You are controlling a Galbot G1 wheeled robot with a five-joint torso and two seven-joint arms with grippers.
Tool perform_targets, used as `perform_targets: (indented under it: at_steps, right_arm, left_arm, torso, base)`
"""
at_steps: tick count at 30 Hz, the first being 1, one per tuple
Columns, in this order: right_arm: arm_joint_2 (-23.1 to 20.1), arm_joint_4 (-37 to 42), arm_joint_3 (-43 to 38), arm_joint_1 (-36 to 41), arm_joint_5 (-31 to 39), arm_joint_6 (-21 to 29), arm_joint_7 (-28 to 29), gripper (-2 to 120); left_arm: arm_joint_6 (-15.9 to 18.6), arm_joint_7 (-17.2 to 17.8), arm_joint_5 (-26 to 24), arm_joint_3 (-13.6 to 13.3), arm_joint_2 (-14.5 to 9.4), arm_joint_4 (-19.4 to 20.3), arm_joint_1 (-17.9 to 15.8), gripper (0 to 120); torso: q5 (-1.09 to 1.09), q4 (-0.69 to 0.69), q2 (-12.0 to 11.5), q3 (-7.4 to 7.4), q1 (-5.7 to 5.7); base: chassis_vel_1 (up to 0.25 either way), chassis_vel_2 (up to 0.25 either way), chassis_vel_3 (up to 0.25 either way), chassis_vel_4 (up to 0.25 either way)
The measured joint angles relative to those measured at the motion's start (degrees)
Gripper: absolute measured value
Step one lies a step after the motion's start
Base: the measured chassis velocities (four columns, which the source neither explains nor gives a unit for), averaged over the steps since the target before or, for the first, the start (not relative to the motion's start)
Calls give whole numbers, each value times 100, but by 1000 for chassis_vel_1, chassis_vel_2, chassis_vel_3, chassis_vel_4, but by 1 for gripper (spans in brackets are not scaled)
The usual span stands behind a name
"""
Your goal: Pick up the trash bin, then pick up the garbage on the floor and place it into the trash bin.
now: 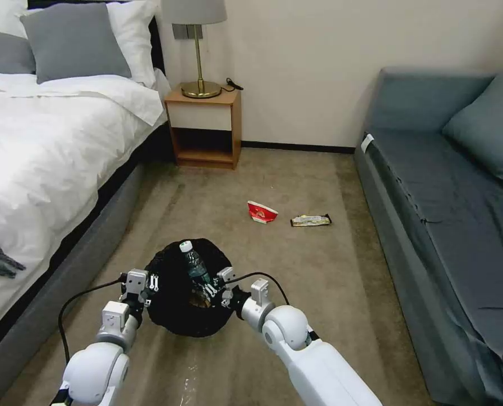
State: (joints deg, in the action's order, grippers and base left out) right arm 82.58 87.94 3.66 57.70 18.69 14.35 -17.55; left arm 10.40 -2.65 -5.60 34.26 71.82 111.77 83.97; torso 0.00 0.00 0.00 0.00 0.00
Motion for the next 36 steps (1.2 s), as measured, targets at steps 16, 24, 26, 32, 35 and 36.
perform_targets:
  at_steps: [16, 24, 26, 32, 35, 36]
  right_arm:
    - [34, -199, -21, 109, -400, -128, 55, 20]
    - [89, -197, -32, 169, -462, -128, 68, 48]
    - [113, -128, -38, 216, -431, -108, 83, 58]
    - [141, 45, -41, 293, -408, -48, 87, 78]
    - [150, 161, -71, 328, -395, -25, 95, 90]
    - [151, 192, -83, 336, -388, -19, 99, 93]
  left_arm:
    - [-20, -15, -125, 92, -143, 16, -27, 4]
    - [-26, -19, -137, 95, -172, 14, -26, 4]
    - [-30, -25, -148, 97, -184, 10, -36, 4]
    - [-39, -26, -166, 108, -209, -25, -50, 4]
    - [-59, -28, -170, 108, -202, -47, -45, 4]
    - [-66, -28, -170, 109, -199, -53, -39, 4]
  torso:
    - [0, 0, 0, 0, 0]
    - [0, 0, 0, 0, 0]
    - [0, 0, 0, 0, 0]
    - [0, 0, 0, 0, 0]
    - [0, 0, 0, 0, 0]
    - [0, 0, 0, 1, 0]
  base:
    - [0, 0, 0, 0]
    - [0, 0, 0, 0]
    - [0, 0, 0, 0]
    - [0, 0, 0, 0]
    - [0, 0, 0, 0]
    - [0, 0, 0, 0]
